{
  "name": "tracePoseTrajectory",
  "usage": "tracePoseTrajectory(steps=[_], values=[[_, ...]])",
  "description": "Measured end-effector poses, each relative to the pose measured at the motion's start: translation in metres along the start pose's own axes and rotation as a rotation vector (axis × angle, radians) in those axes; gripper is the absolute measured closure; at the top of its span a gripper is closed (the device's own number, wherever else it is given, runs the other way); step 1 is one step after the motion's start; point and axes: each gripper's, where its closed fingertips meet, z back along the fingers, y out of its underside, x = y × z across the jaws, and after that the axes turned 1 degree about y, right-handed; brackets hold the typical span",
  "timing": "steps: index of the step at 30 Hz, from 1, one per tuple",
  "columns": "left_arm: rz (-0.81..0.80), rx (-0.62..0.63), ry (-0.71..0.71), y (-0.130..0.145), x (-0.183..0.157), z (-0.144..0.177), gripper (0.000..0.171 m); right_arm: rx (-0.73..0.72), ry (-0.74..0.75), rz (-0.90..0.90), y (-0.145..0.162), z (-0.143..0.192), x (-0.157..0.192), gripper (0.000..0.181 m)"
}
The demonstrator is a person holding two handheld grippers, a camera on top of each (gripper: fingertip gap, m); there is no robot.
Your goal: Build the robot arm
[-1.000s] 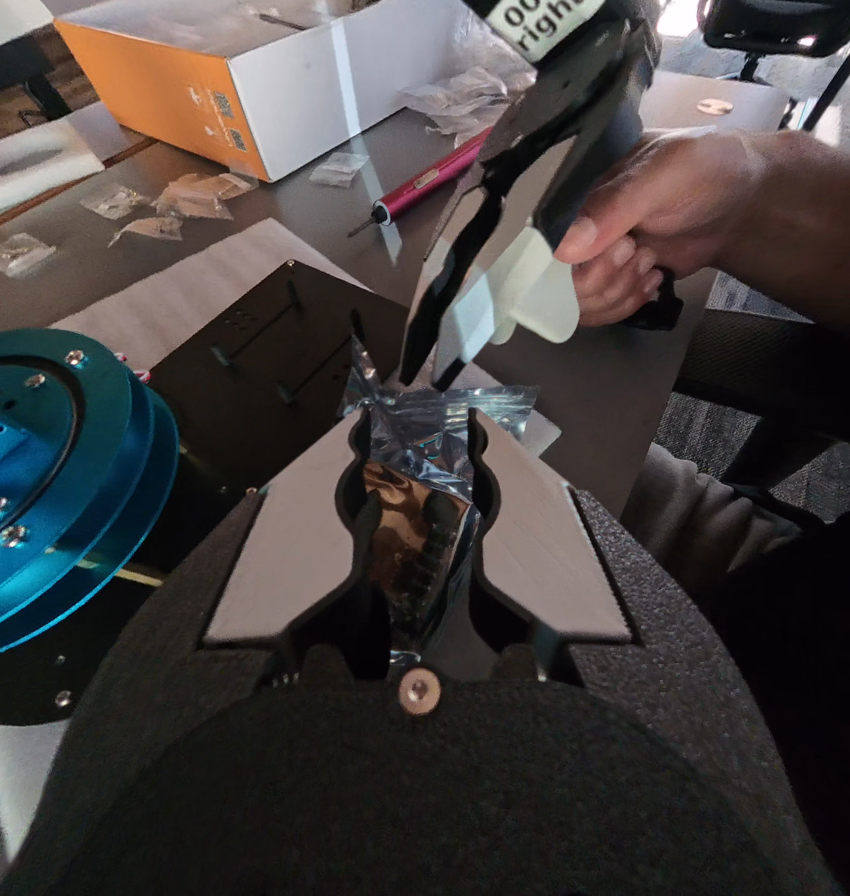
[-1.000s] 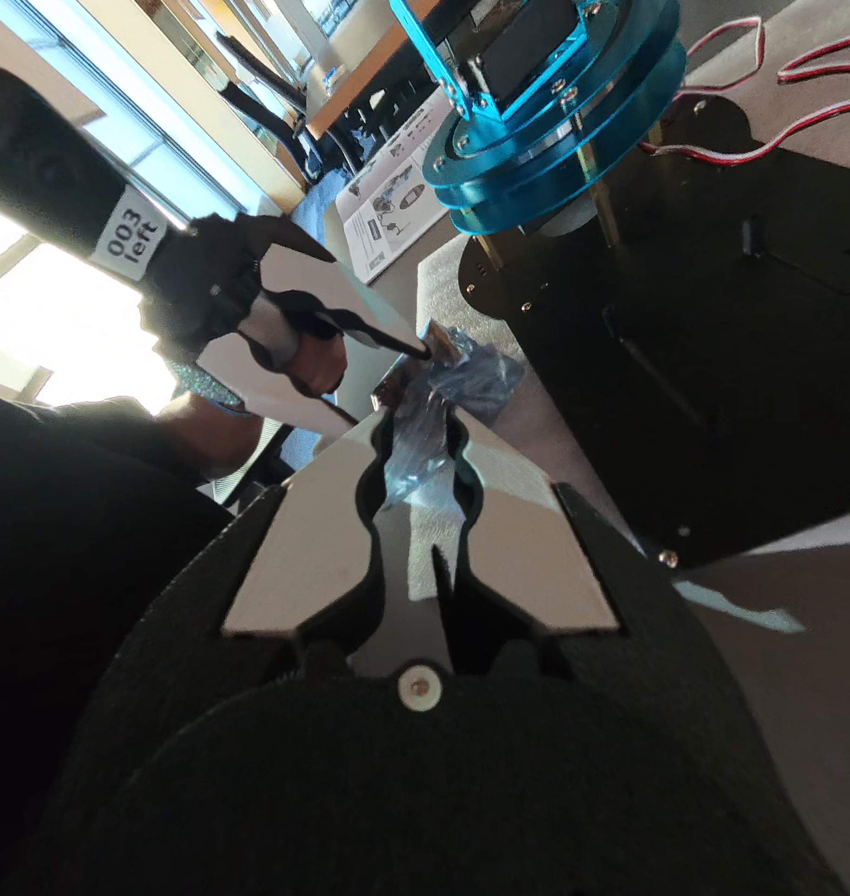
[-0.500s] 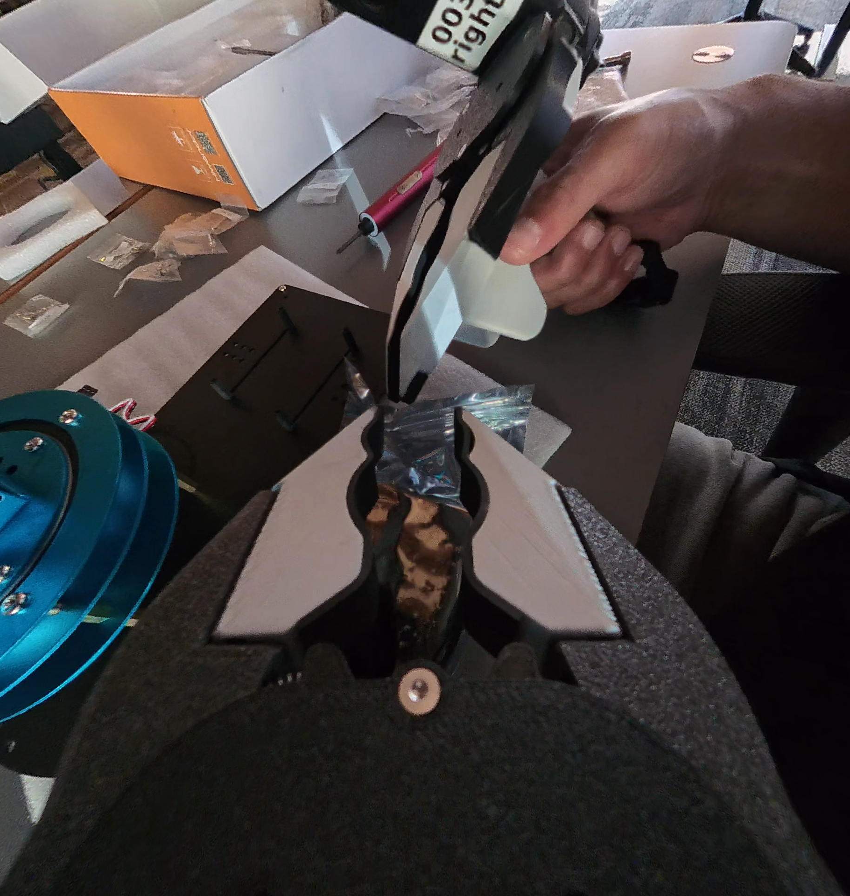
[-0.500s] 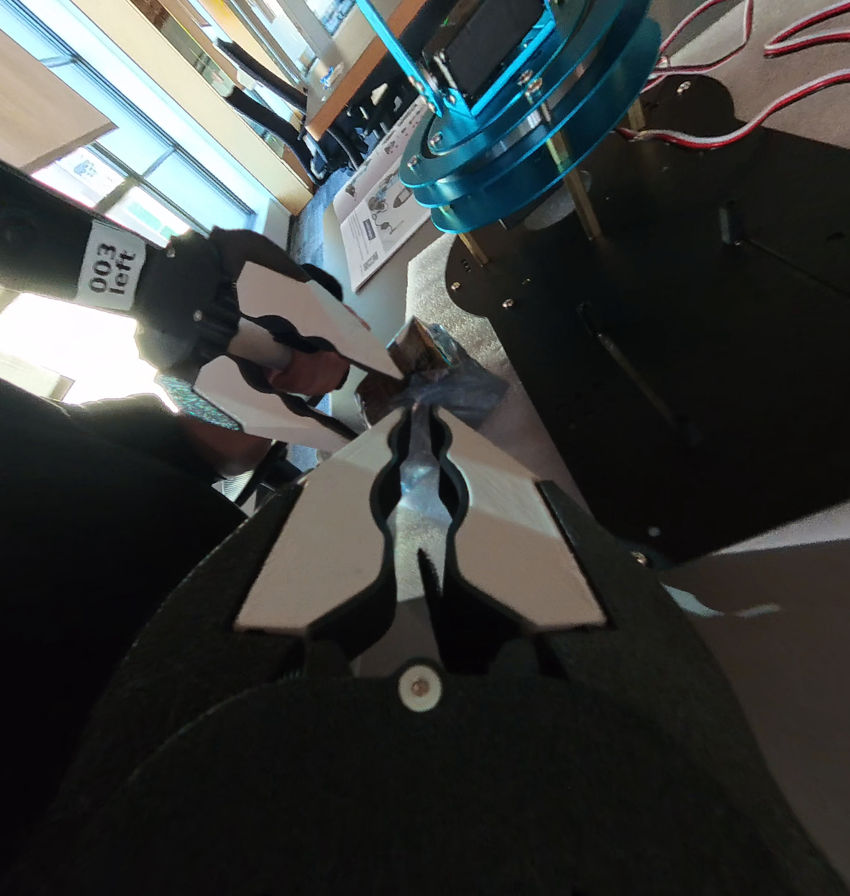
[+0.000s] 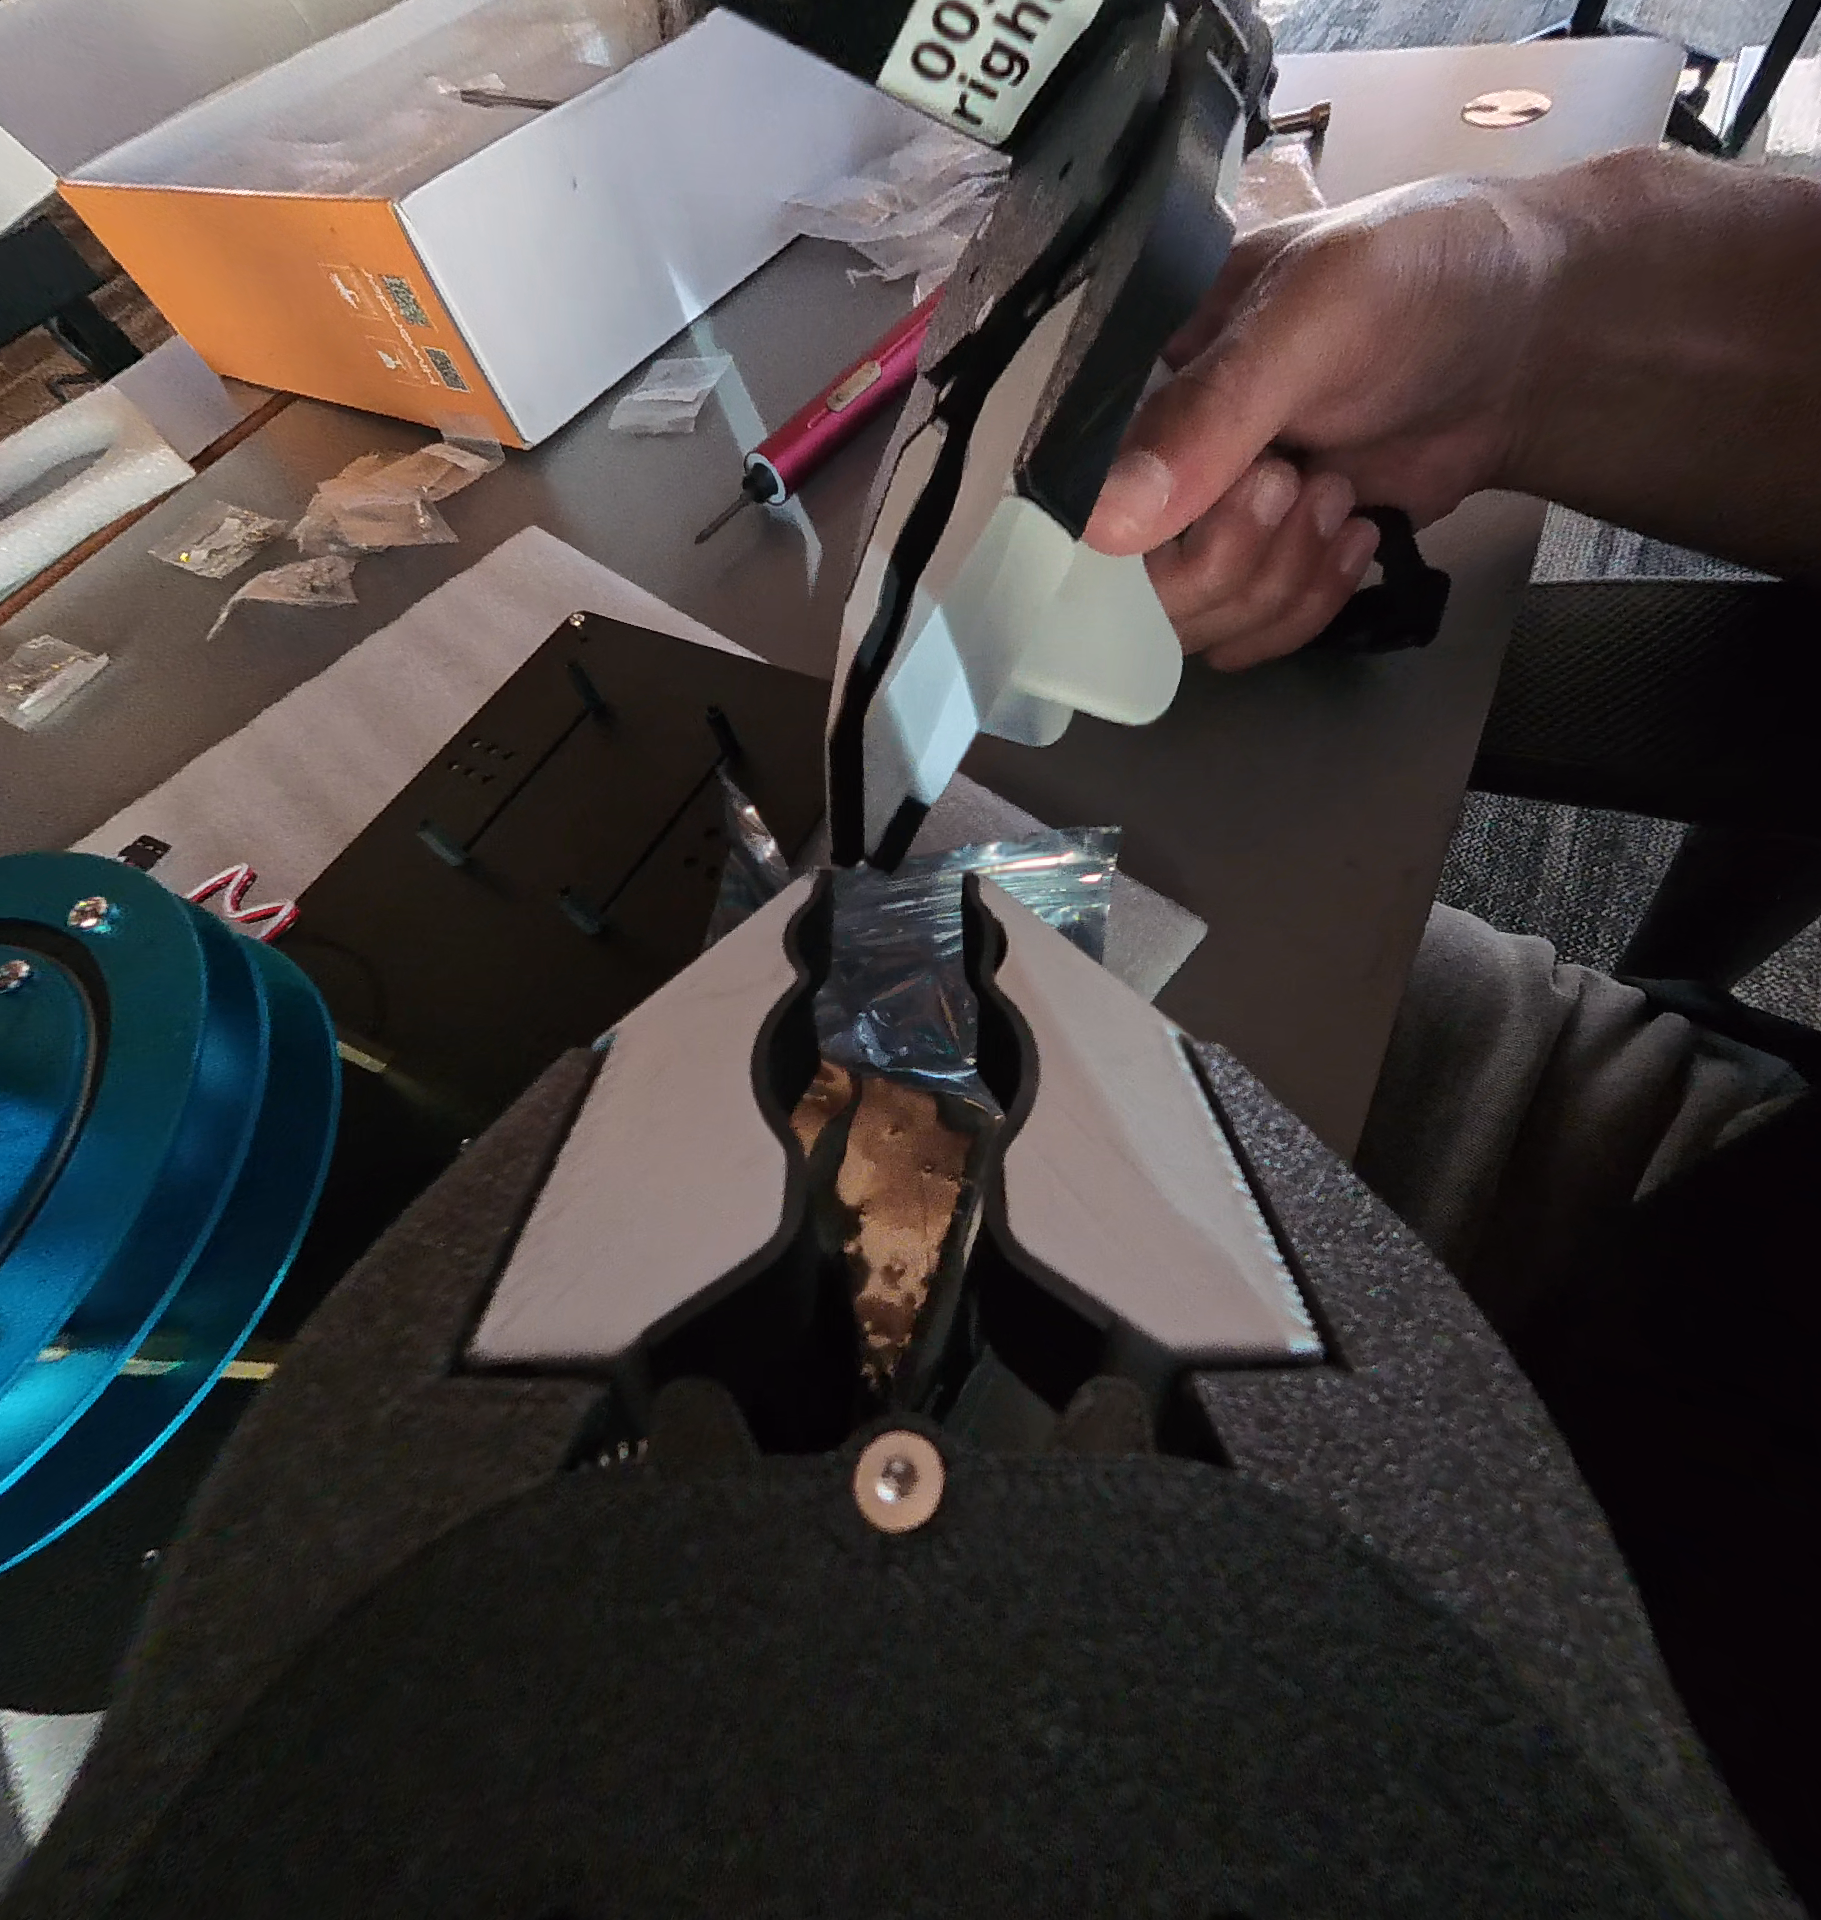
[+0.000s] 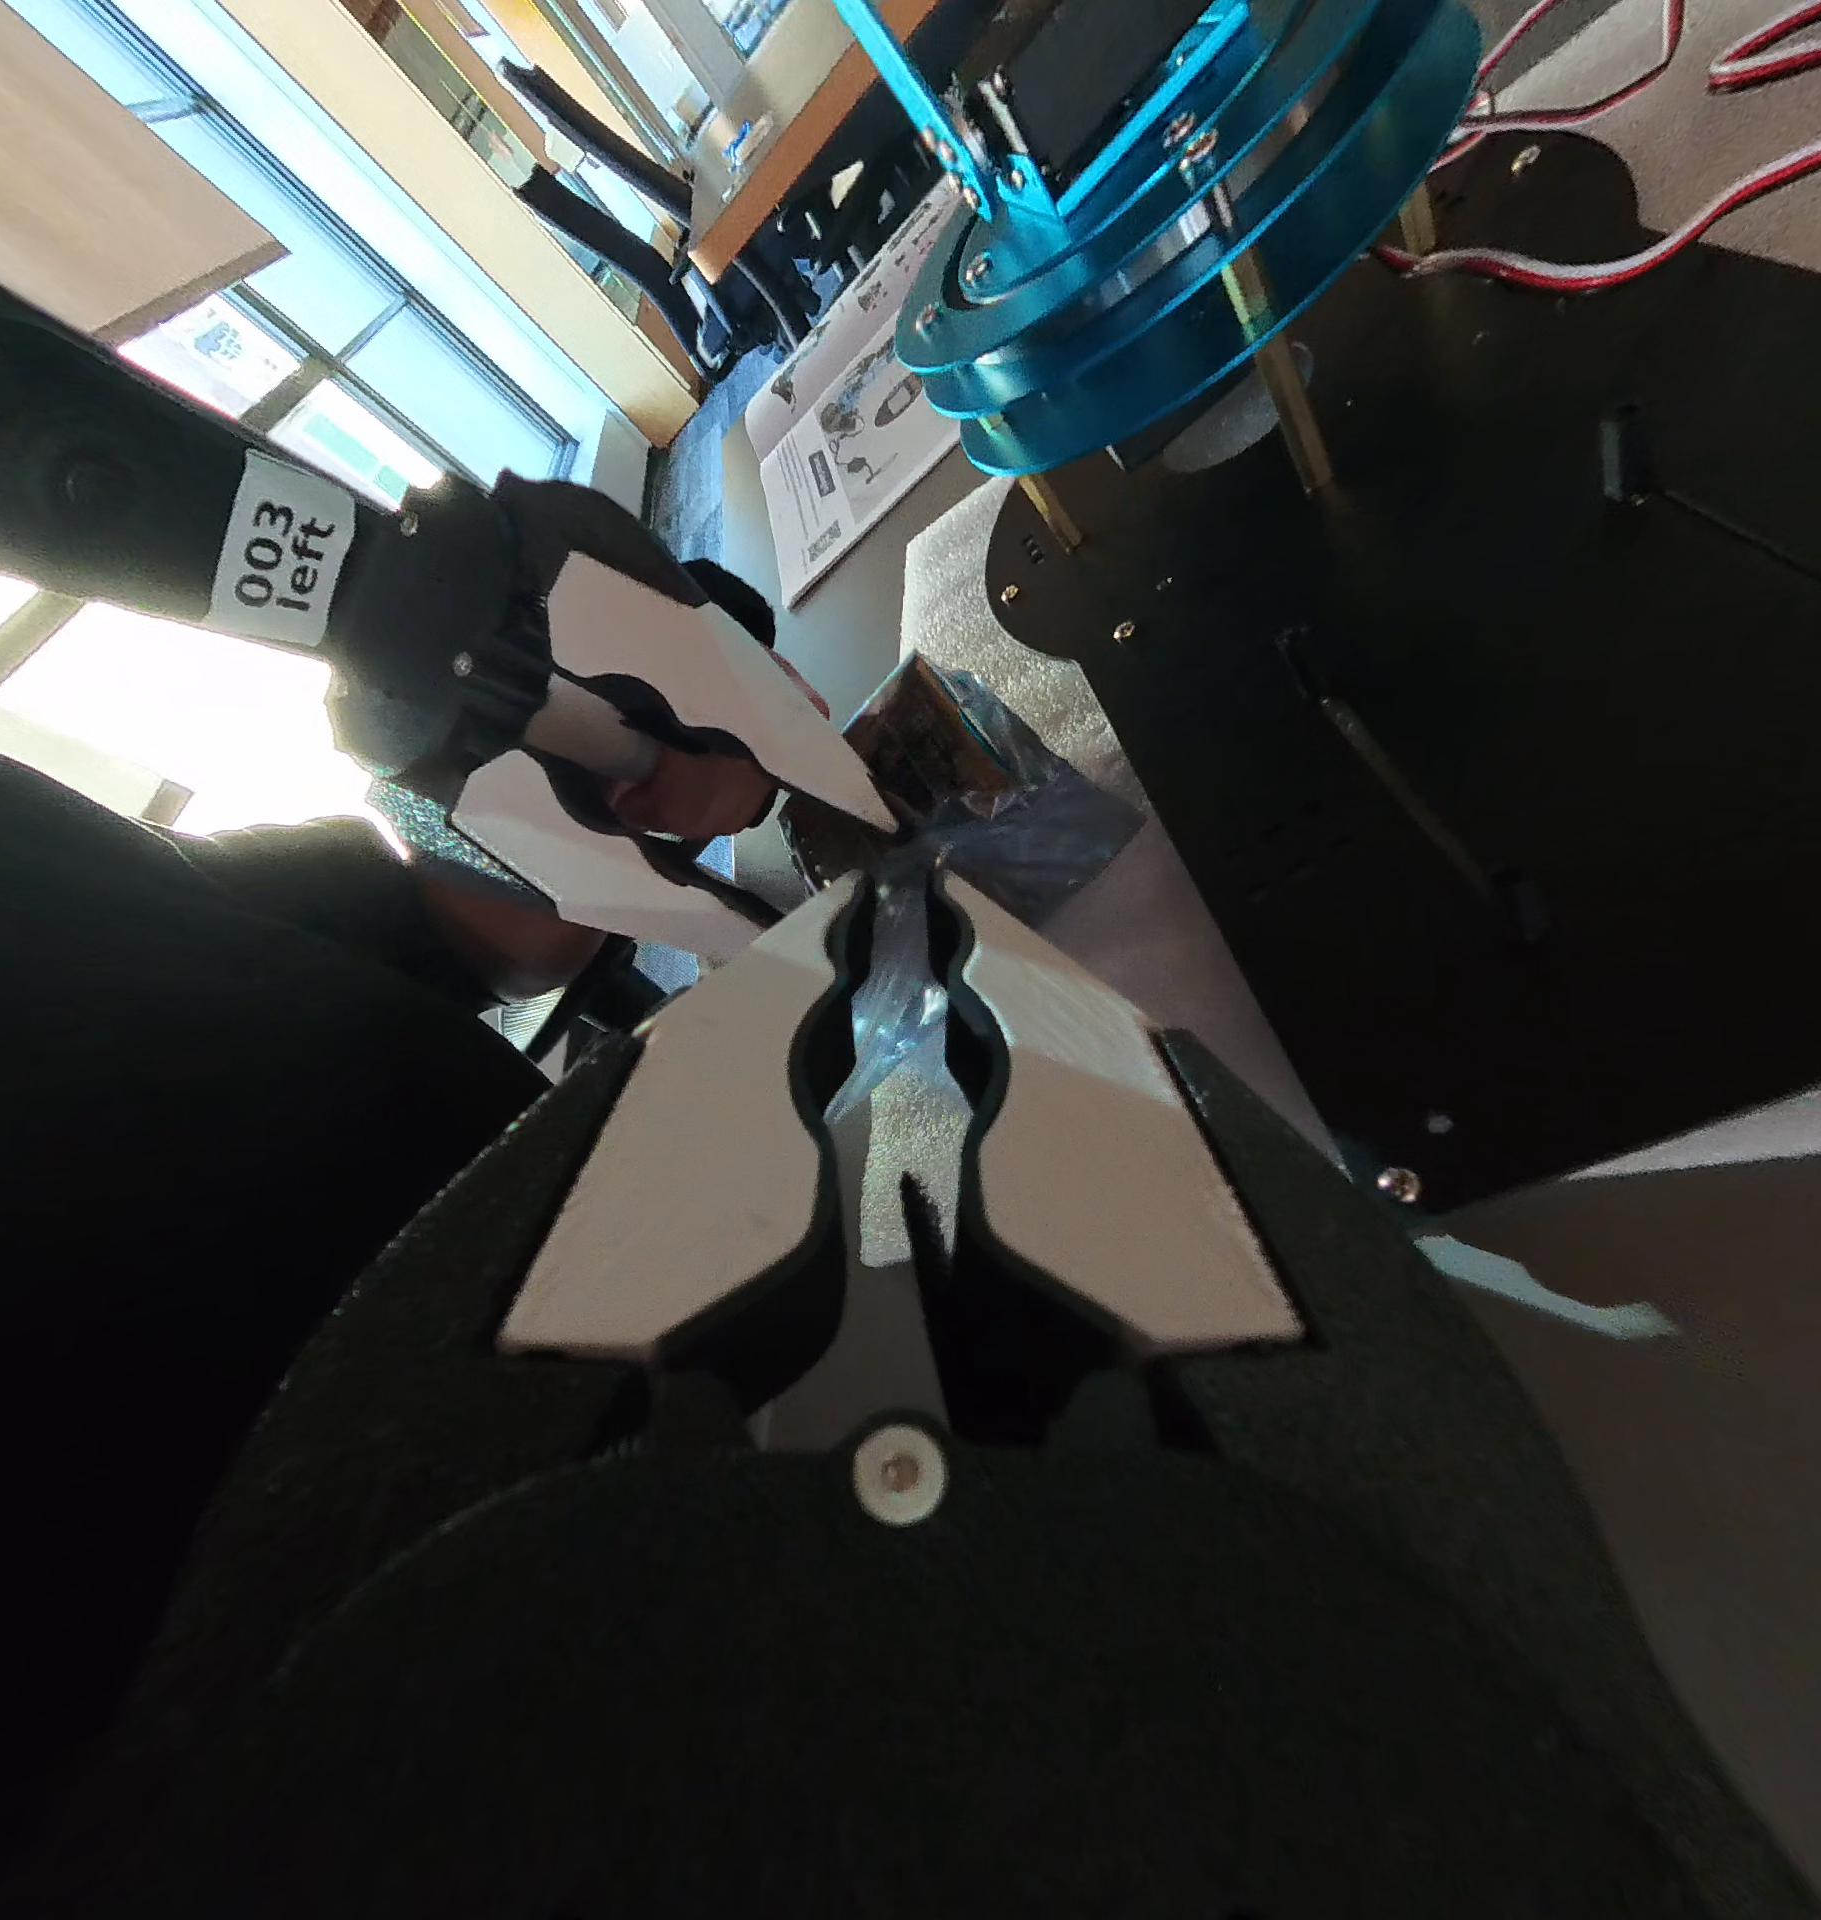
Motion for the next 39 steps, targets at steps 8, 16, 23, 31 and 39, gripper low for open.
tracePoseTrajectory(steps=[8,16,23,31,39], values=[[0.037,-0.008,0.009,-0.002,0.001,0.002,0.146,-0.021,0.404,0.251,-0.04,0.101,-0.051,0.156],[0.015,-0.094,0.044,-0.06,0.01,0.001,0.146,0.502,0.664,0.388,-0.001,0.188,-0.173,0.143],[-0.203,0.02,0.05,-0.098,0.019,-0.061,0.125,0.545,0.628,0.473,0.0,0.187,-0.177,0.162],[-0.876,0.226,-0.36,-0.101,0.037,-0.134,0.117,0.478,0.501,0.62,-0.02,0.172,-0.084,0.163],[-1.323,0.204,-0.724,-0.131,0.034,-0.116,0.149,0.513,0.485,0.682,-0.018,0.167,-0.044,0.163]])
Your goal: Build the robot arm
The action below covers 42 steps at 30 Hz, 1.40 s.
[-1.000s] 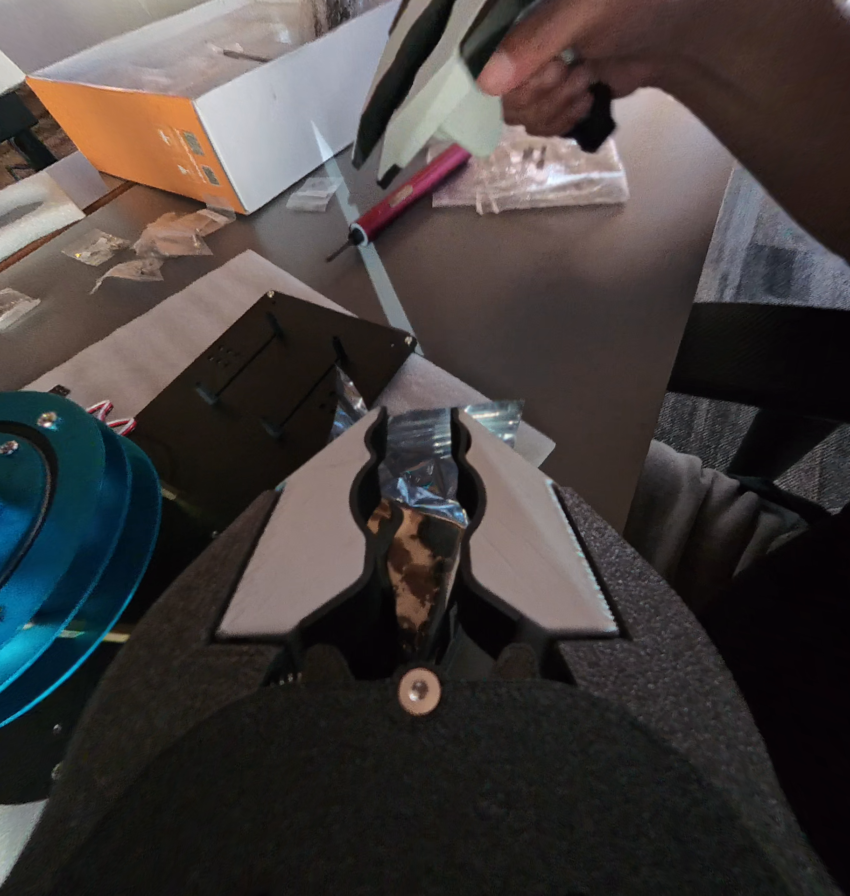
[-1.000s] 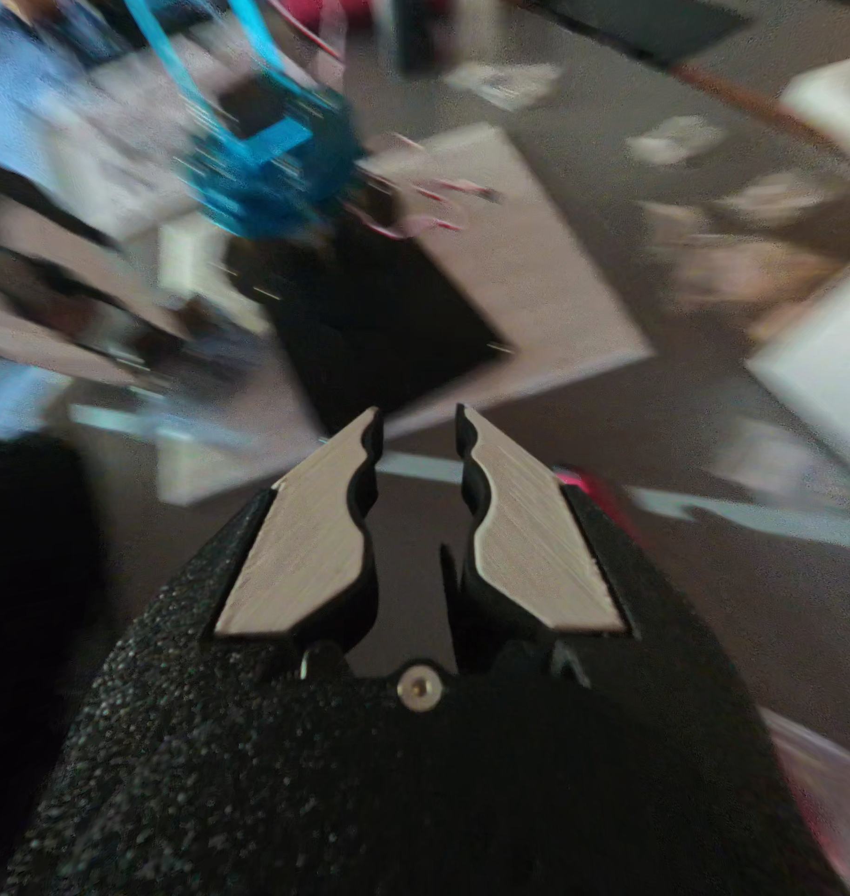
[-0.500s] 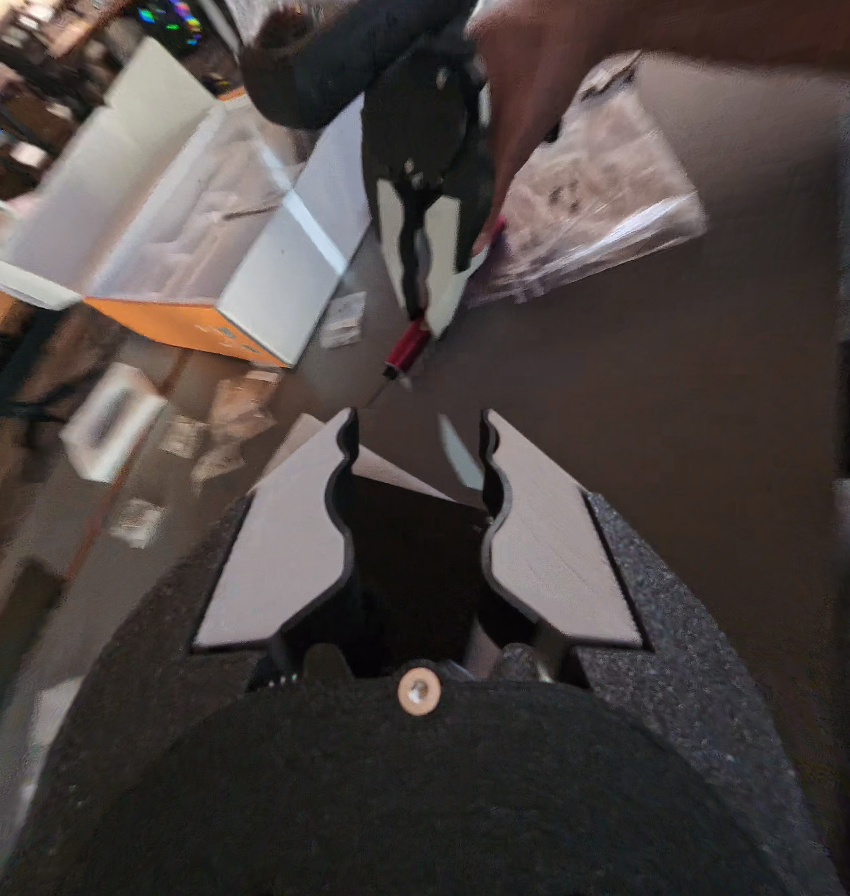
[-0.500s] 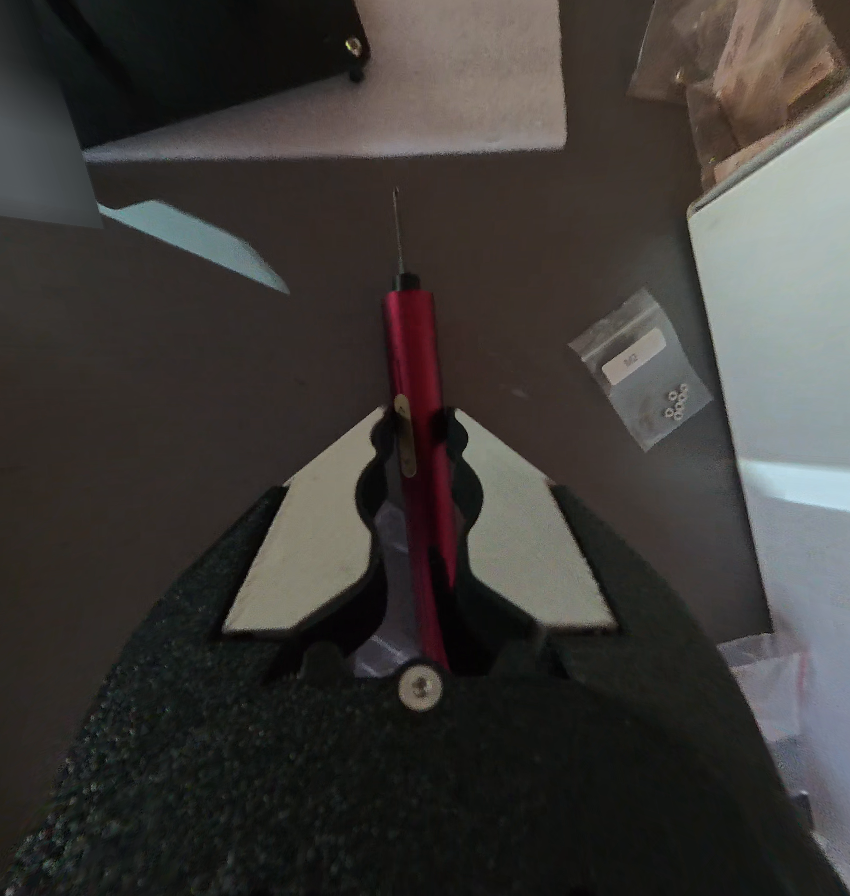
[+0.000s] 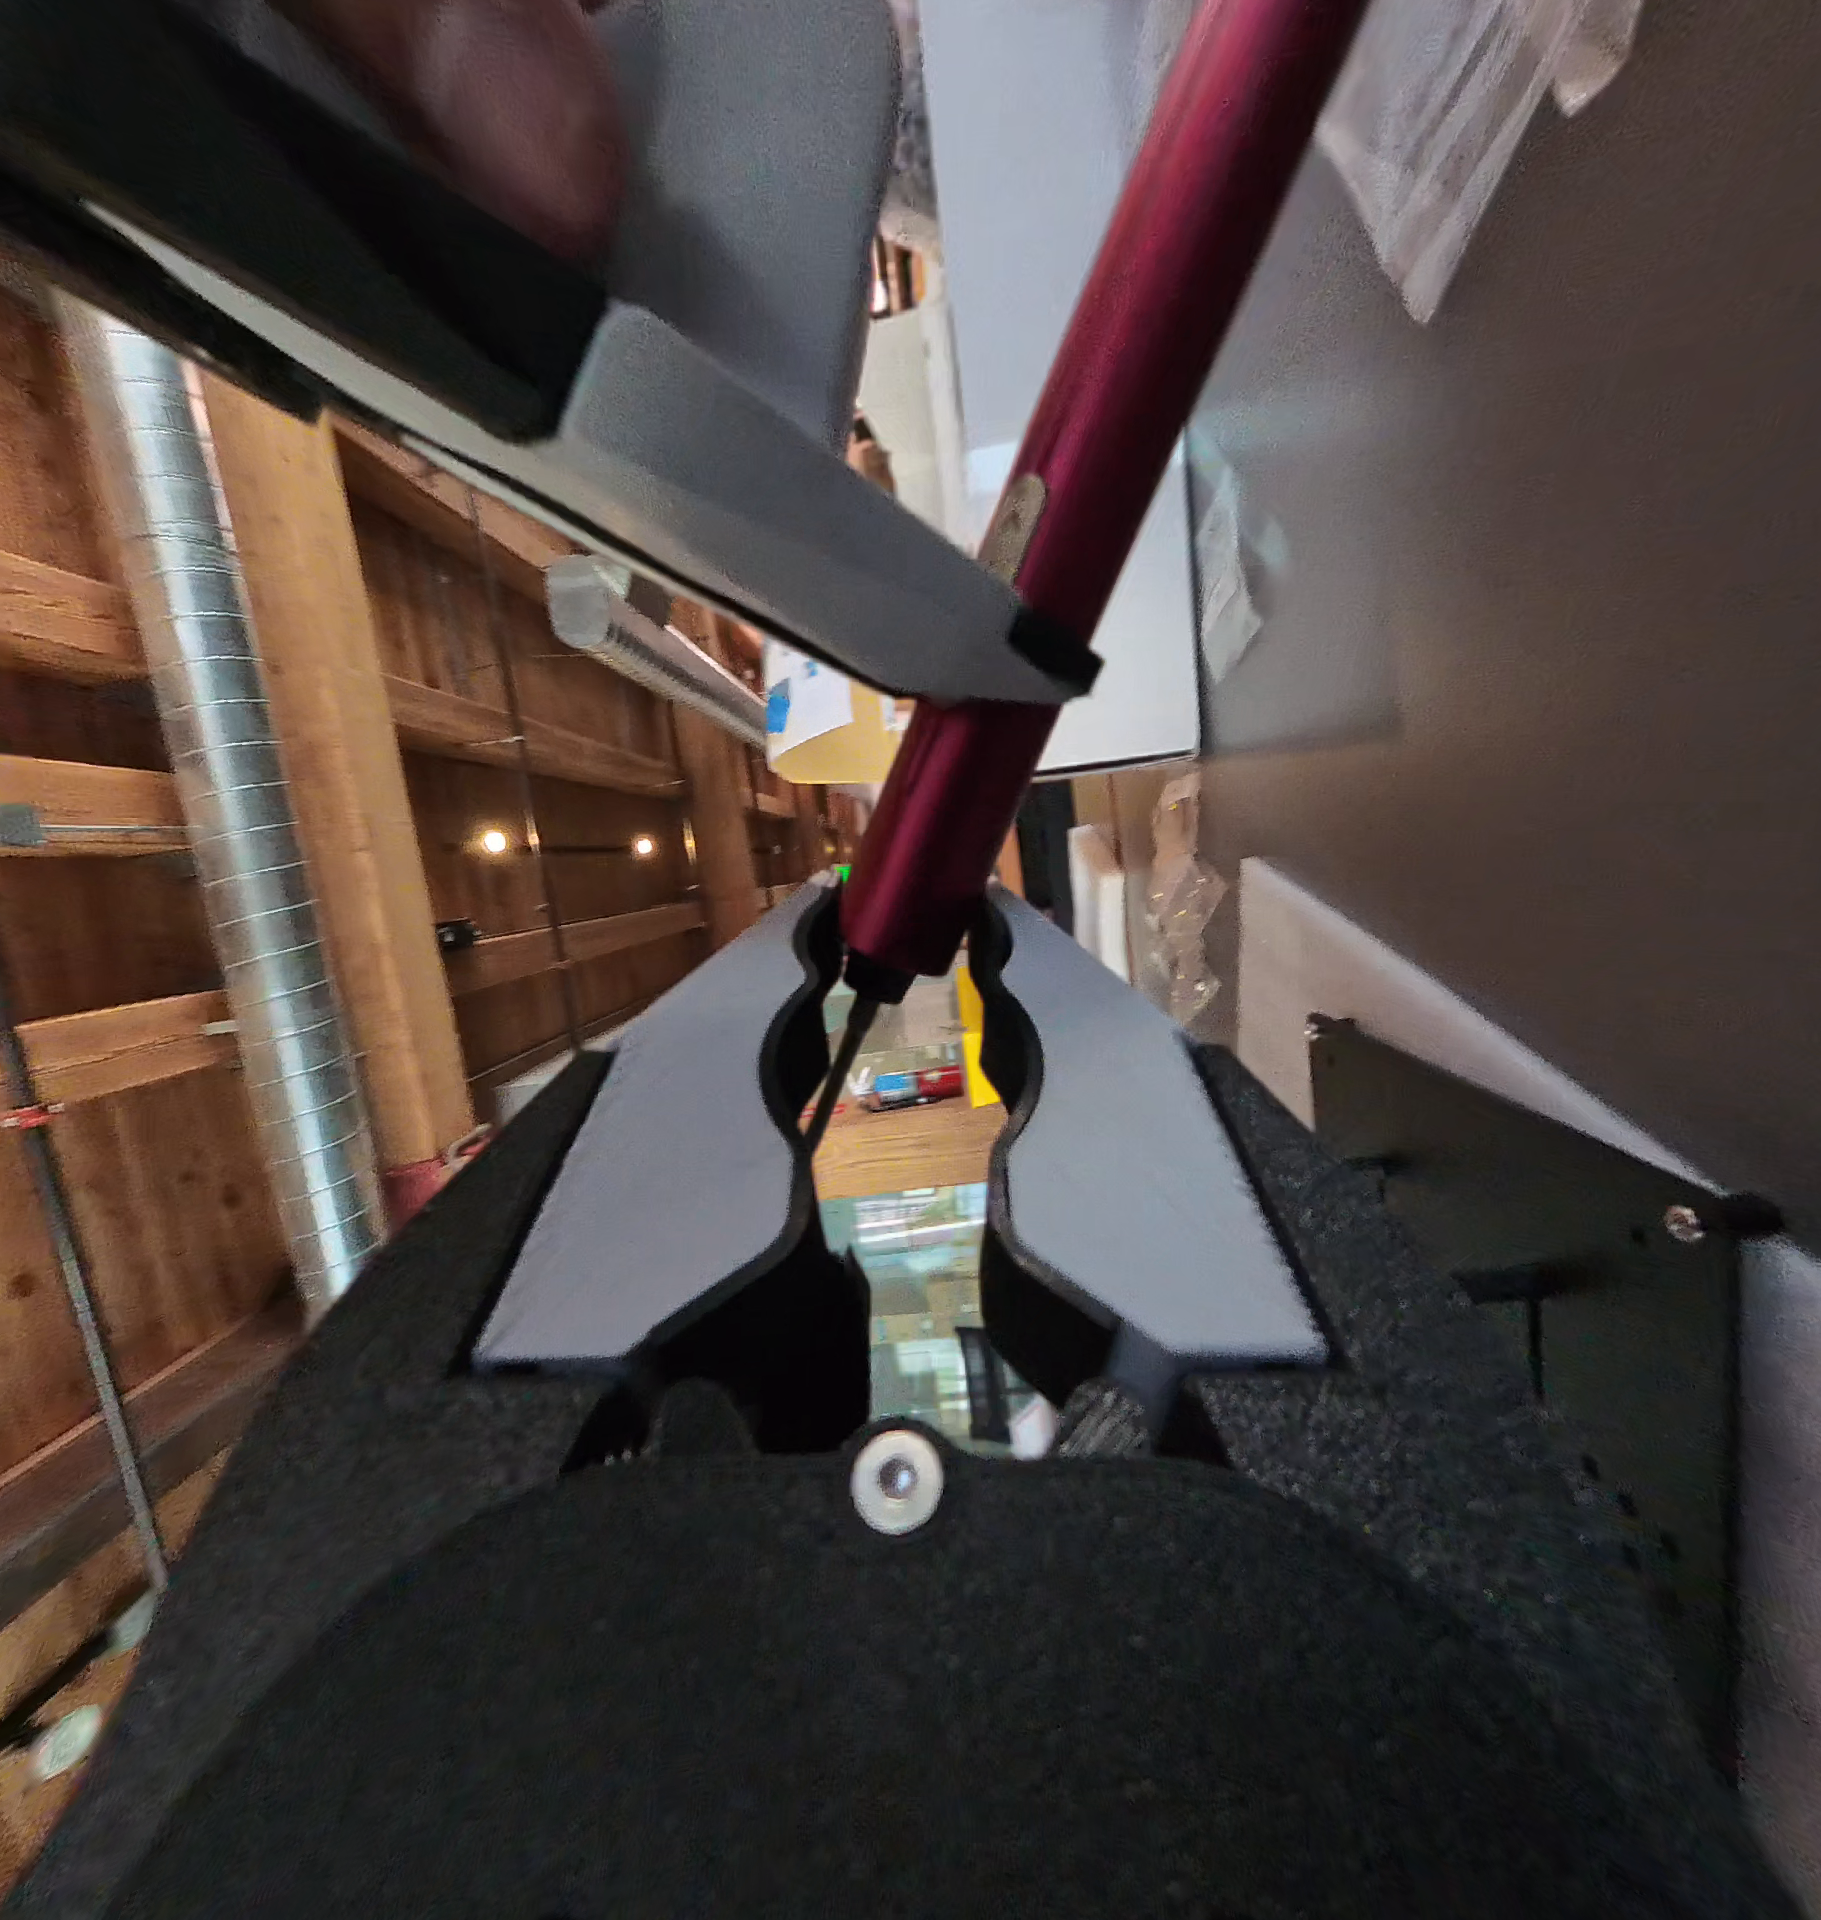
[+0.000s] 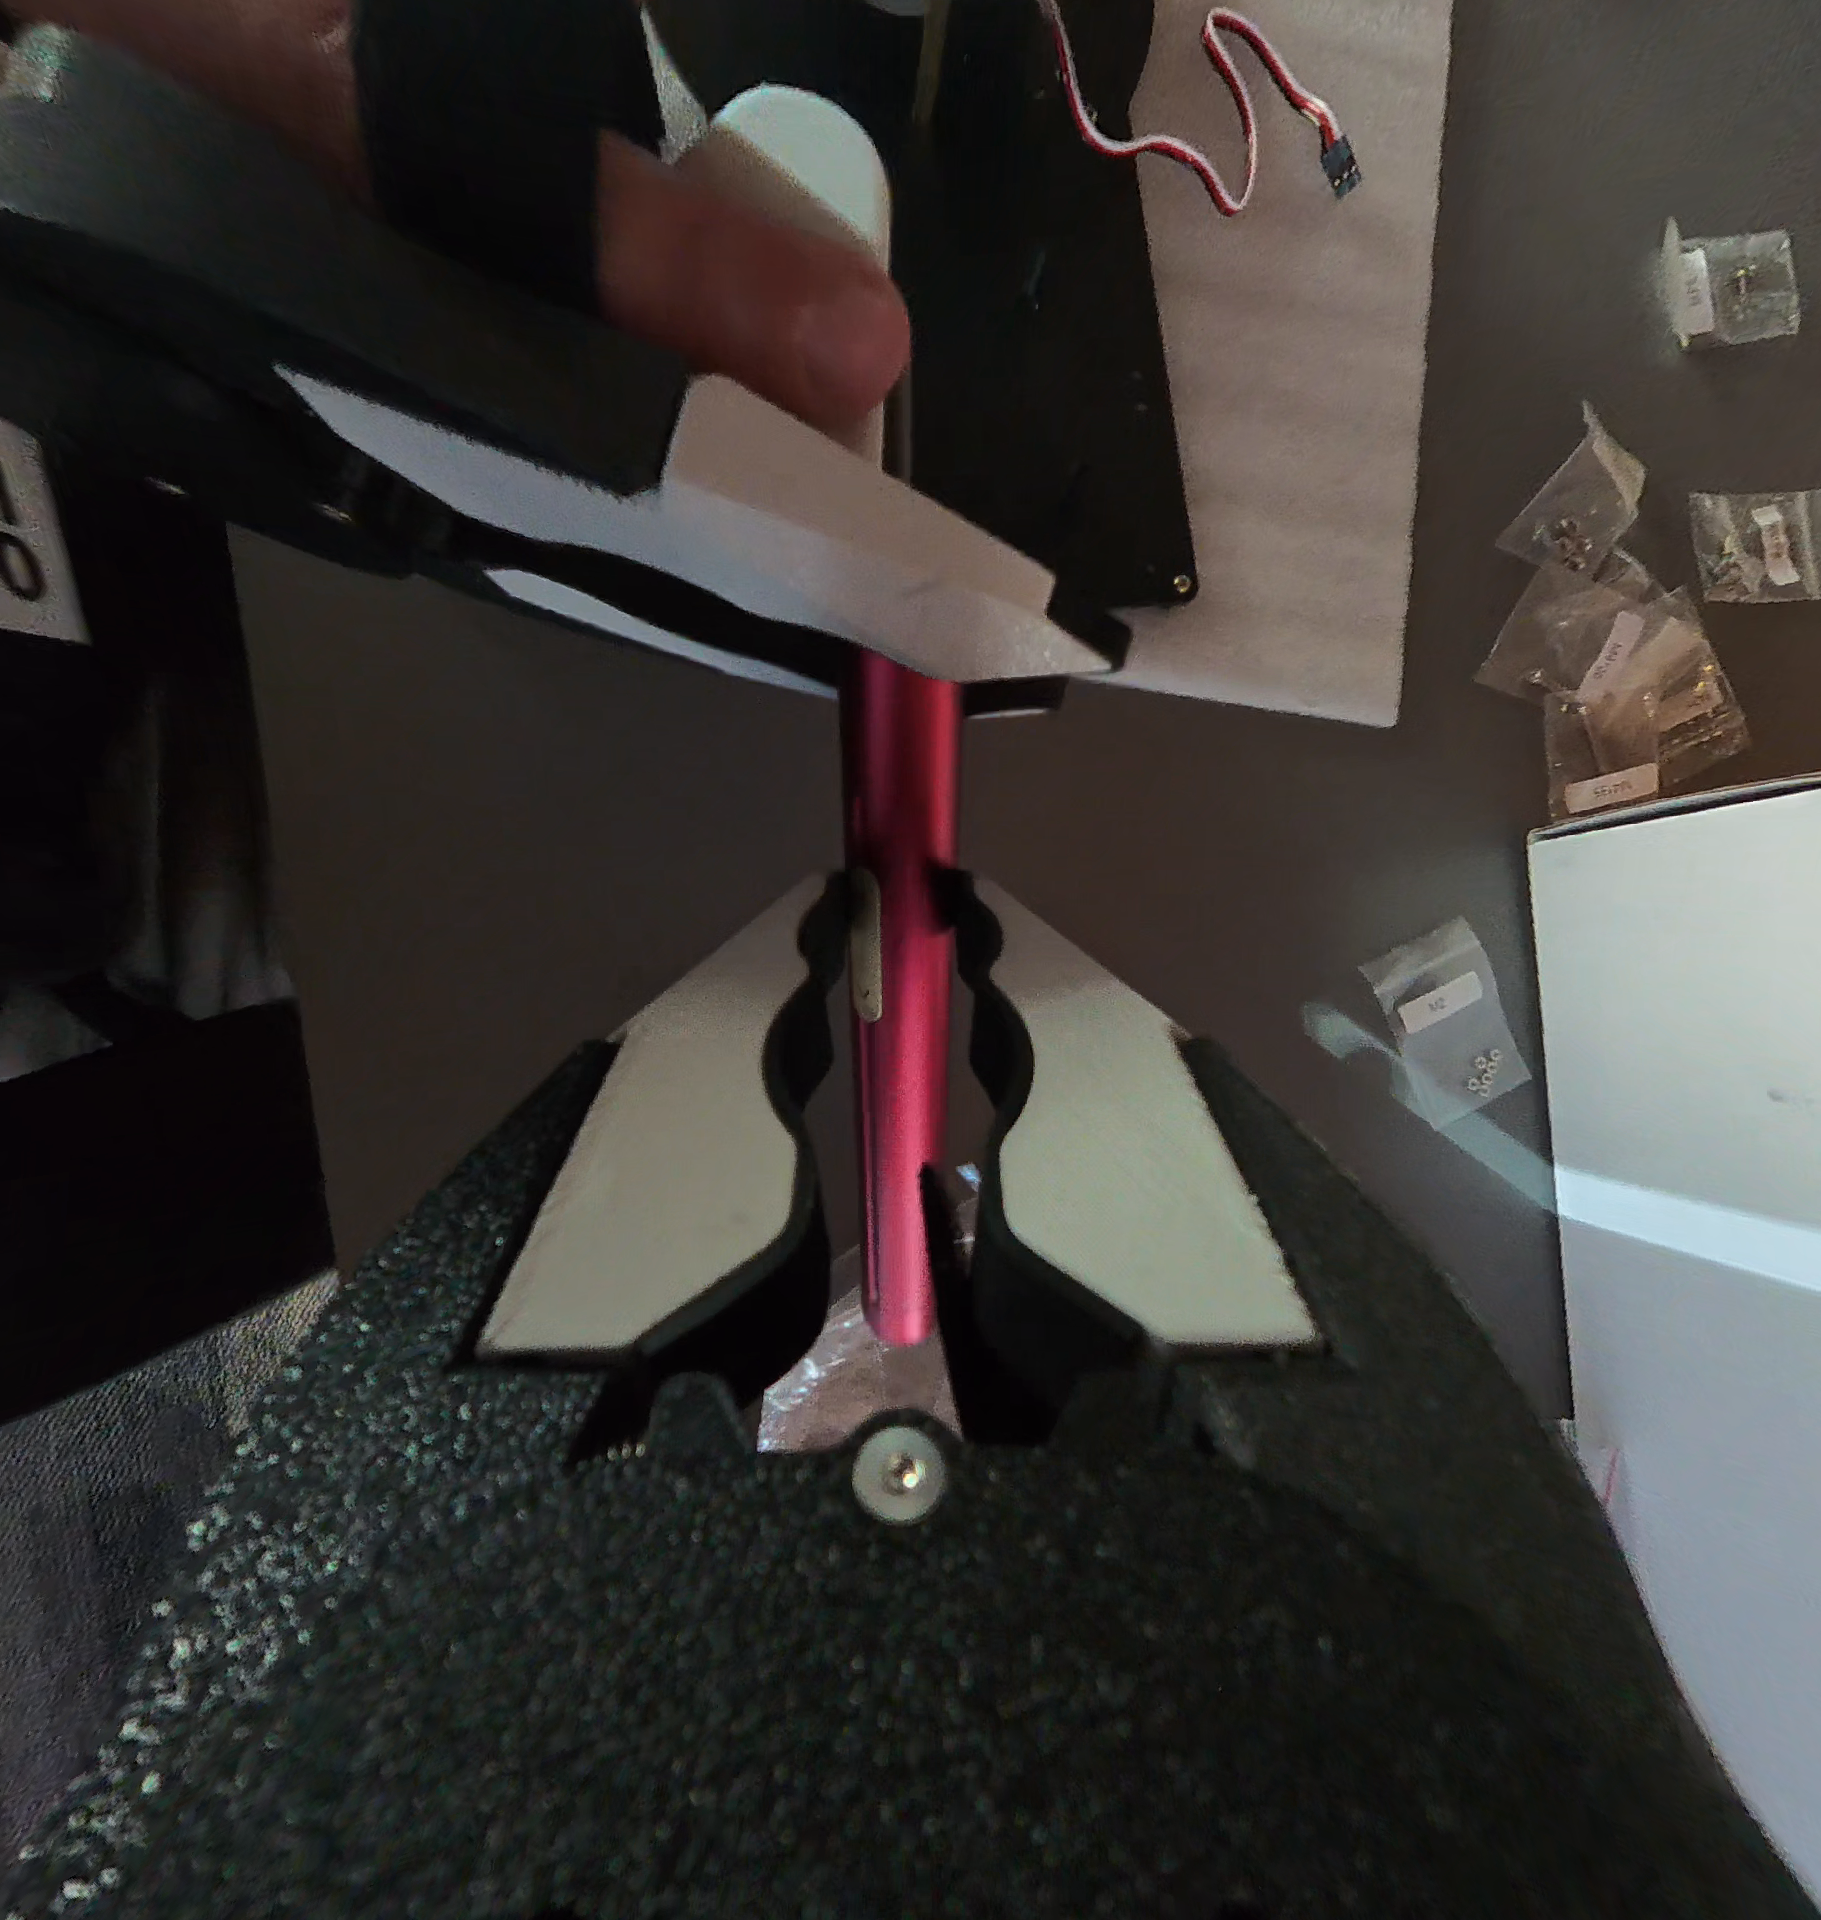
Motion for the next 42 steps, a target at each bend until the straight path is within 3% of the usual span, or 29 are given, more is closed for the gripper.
tracePoseTrajectory(steps=[3,5,7,10,11,14,18,21,24,28,34,38,42], values=[[0.055,0.014,-0.063,0.011,0.01,0.004,0.15,-0.082,0.096,0.002,-0.014,0.009,-0.006,0.161],[0.149,0.019,-0.105,0.022,0.023,0.008,0.151,-0.191,0.26,-0.041,-0.026,0.035,-0.017,0.156],[0.255,0.019,-0.155,0.035,0.04,0.015,0.151,-0.436,0.39,-0.131,-0.039,0.083,-0.013,0.145],[0.41,-0.005,-0.23,0.052,0.065,0.03,0.152,-0.904,0.278,-0.258,-0.035,0.147,0.034,0.152],[0.45,-0.023,-0.255,0.055,0.072,0.036,0.152,-0.983,0.206,-0.318,-0.025,0.147,0.043,0.152],[0.572,-0.106,-0.275,0.048,0.086,0.052,0.152,-1.007,-0.017,-0.467,-0.021,0.087,0.046,0.135],[0.7,-0.225,-0.241,0.028,0.091,0.073,0.152,-1.174,-0.012,-0.288,-0.092,0.074,0.039,0.126],[0.807,-0.287,-0.207,0.025,0.09,0.086,0.152,-1.125,0.0,-0.128,-0.128,0.068,0.047,0.139],[0.878,-0.309,-0.132,0.03,0.081,0.091,0.151,-1.137,0.018,-0.02,-0.143,0.071,0.059,0.151],[0.921,-0.314,-0.032,0.035,0.059,0.096,0.151,-1.095,-0.032,-0.006,-0.151,0.059,0.069,0.158],[0.974,-0.297,0.087,0.047,0.026,0.099,0.15,-0.926,0.036,0.034,-0.15,0.019,0.071,0.162],[1.005,-0.251,0.286,0.068,-0.008,0.125,0.145,-0.822,0.123,0.013,-0.138,-0.001,0.065,0.163],[1.293,-0.26,0.621,0.081,-0.053,0.165,0.133,-0.735,0.027,-0.083,-0.123,-0.032,0.075,0.161]])
